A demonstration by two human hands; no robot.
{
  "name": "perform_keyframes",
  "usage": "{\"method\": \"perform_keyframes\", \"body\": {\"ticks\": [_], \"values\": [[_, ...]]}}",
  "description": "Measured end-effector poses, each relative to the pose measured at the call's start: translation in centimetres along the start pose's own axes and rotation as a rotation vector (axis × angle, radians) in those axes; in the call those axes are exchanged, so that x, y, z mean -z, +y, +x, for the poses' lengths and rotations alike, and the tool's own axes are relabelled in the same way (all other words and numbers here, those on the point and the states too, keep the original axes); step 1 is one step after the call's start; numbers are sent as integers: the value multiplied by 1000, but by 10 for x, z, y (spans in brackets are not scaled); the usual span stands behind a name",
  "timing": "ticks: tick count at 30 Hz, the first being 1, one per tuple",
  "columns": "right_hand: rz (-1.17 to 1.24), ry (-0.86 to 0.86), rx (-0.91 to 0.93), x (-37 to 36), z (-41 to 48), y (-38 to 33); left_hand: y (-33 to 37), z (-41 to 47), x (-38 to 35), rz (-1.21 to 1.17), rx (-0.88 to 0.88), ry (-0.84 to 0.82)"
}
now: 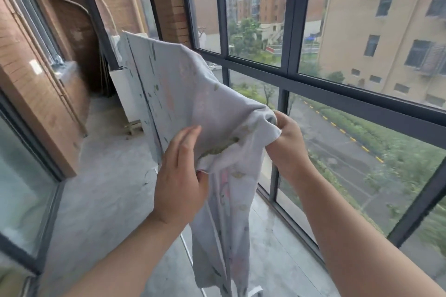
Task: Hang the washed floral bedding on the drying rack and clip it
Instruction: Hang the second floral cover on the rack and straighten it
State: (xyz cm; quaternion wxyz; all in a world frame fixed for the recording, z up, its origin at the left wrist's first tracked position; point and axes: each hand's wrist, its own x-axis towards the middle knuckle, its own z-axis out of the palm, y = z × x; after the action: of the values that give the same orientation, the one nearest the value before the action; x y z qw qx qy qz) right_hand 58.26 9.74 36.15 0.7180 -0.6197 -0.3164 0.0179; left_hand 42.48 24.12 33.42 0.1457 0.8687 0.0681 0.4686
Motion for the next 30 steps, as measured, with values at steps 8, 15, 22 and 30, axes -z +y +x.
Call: {"method": "perform_keyframes", "body": {"ticks": [8,15,22,30], "values": [[-252,28,100,3,9,-23,32,38,36,-347,277,62],[-79,-58,23,-10,25,-37,20,63,46,199,45,-141],[60,-29,32,-33,42,-52,14,104,54,-173,93,-117],[-168,-334,115,-26,57,-69,-5,120,62,-164,25,-205]]}}
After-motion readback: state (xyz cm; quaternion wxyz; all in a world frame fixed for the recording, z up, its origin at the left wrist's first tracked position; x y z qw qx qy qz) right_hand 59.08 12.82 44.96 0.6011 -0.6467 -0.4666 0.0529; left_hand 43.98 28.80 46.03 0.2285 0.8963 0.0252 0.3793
